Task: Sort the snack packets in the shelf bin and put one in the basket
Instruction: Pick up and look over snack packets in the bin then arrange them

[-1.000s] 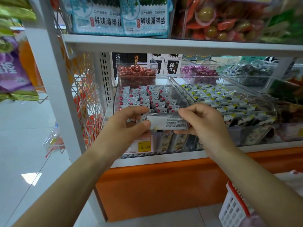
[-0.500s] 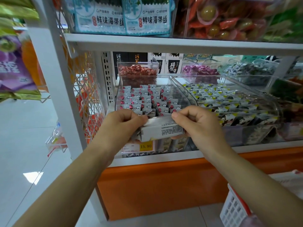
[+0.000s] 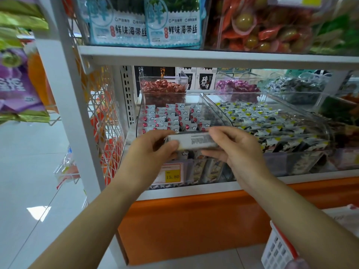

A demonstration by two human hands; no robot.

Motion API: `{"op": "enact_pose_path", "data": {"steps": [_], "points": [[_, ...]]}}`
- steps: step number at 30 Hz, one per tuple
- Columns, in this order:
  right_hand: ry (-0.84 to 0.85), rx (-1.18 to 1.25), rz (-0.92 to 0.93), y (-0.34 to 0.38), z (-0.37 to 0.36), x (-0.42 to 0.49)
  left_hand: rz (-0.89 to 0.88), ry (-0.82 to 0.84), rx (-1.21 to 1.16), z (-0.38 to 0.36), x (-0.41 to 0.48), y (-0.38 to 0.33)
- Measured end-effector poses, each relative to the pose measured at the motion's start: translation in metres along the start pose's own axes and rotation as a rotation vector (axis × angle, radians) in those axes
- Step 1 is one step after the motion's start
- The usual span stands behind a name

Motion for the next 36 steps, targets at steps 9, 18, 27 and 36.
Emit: {"op": "enact_pose_path", "data": {"steps": [9,18,27,36], "points": [[-0.063,-0.183,0.134,0.030,0.008,0.045,-0.079,-0.139,0.415,0.003,0.046,-0.014],[-0.103,-0.342,0.152,0.030,0.005,0.141,0.001,0.192,1.103,-0.035,0.164,0.035],[-0.097,-0.404,0.132,0.014,-0.007,0.186,0.164,0.314,1.055,-0.043,0.195,0.077],[0.004,-0.457,0.187,-0.003,-0.058,0.212,0.228,0.376,1.132,-0.042,0.185,0.082]]}}
Point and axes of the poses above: each hand's wrist, its own x-axis towards the middle knuckle, its own z-axis out of the back of the hand, y = z × x, the point moved 9 cm from there along x, towards the middle knuckle, and after that the axes turned 15 degrees about x, right-handed, at the moved point
